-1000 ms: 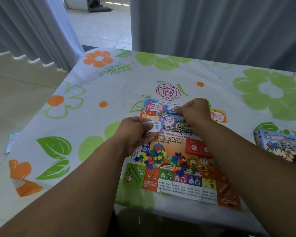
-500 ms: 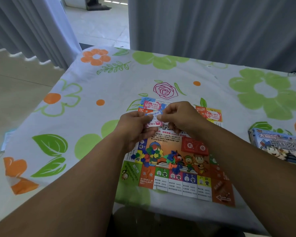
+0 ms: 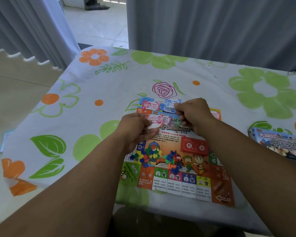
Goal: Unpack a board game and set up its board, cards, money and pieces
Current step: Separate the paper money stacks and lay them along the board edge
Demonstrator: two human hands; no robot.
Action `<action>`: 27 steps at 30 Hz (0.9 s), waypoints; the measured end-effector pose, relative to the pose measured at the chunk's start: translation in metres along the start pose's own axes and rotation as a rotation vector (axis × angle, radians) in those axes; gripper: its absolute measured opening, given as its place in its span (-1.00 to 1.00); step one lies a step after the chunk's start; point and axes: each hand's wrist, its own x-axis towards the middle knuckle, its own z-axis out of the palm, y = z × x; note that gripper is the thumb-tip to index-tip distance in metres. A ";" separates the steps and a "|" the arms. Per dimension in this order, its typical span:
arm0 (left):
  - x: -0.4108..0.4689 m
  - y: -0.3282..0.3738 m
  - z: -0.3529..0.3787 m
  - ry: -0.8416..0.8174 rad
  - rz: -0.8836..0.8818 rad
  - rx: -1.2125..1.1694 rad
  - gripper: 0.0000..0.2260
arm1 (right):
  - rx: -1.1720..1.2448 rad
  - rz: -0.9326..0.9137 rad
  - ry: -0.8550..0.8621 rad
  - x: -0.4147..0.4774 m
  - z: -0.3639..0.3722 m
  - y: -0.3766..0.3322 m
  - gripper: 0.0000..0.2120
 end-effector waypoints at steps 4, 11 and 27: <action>0.001 0.001 -0.001 0.003 -0.010 0.027 -0.89 | -0.052 0.043 0.006 0.004 0.003 0.005 -0.76; 0.003 0.000 -0.003 0.001 0.001 0.034 -0.92 | -0.153 0.018 0.089 0.012 0.011 0.007 -0.62; -0.005 0.001 -0.003 0.008 0.021 0.048 -0.92 | -0.046 -0.089 -0.197 -0.009 0.021 -0.004 -0.90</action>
